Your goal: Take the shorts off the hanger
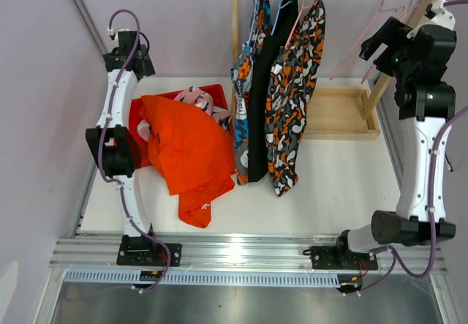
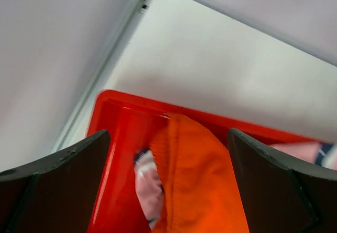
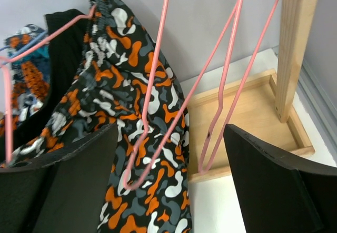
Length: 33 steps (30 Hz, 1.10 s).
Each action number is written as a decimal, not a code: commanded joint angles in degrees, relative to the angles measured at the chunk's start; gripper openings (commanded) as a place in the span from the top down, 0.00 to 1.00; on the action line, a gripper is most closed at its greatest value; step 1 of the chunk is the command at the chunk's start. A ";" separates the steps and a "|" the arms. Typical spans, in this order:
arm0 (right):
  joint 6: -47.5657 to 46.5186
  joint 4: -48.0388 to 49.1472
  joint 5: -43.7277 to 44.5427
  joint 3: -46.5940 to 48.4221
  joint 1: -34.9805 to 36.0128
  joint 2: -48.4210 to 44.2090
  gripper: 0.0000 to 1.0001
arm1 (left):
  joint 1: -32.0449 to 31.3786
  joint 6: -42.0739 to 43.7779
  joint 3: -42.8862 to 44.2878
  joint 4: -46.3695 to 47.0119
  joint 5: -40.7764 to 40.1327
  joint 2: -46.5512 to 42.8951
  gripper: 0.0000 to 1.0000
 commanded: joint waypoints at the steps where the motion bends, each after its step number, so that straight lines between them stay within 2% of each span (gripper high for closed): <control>1: 0.64 1.97 -0.05 -1.42 0.82 -6.18 0.09 | 0.36 -1.83 9.07 -5.83 -6.56 1.08 0.01; 3: 1.16 1.79 -0.05 -2.04 1.96 -7.25 0.06 | -0.17 -1.57 5.48 -2.69 -12.10 -1.64 0.01; 4: 1.26 1.36 -0.14 -2.04 2.58 -8.03 0.04 | -0.44 -1.57 3.11 -1.80 -17.35 -3.48 0.01; 7: 1.43 0.83 0.13 -1.86 5.99 -9.27 0.01 | -0.18 -3.31 4.84 -4.24 -23.46 -4.20 0.01; 9: 1.52 1.26 0.13 -2.91 8.80 -10.94 0.01 | -0.26 -3.86 4.50 -4.52 -12.18 -6.48 0.01; 11: 1.78 3.89 -0.40 -4.58 10.75 -12.43 0.01 | -1.49 -2.98 -4.09 -0.32 -0.77 -14.02 0.01; 12: 1.78 4.86 -0.31 -5.63 11.71 -12.52 0.01 | -3.32 -2.54 -9.95 5.27 -0.10 -17.09 0.01; 14: 1.43 5.75 -0.14 -5.12 13.91 -11.83 0.01 | -8.51 -0.08 -18.39 9.61 0.78 -24.99 0.01; 19: 0.73 5.40 -0.40 2.33 15.85 -4.36 0.01 | -16.95 -1.31 -24.94 10.25 6.32 -34.51 0.01; 21: 0.90 5.31 -0.31 4.89 16.55 -0.51 0.01 | -20.54 -1.31 -31.00 11.38 6.33 -39.87 0.01; 27: 0.90 4.87 0.83 14.30 17.96 8.03 0.01 | -23.46 -3.68 -47.15 14.47 8.70 -54.44 0.01; 29: 0.99 4.61 1.09 18.24 18.14 11.72 0.02 | -23.55 -3.77 -49.72 15.34 10.71 -58.15 0.01; 33: 1.95 4.60 2.06 23.18 19.19 16.91 0.03 | -25.04 -5.26 -60.42 20.17 16.69 -67.82 0.01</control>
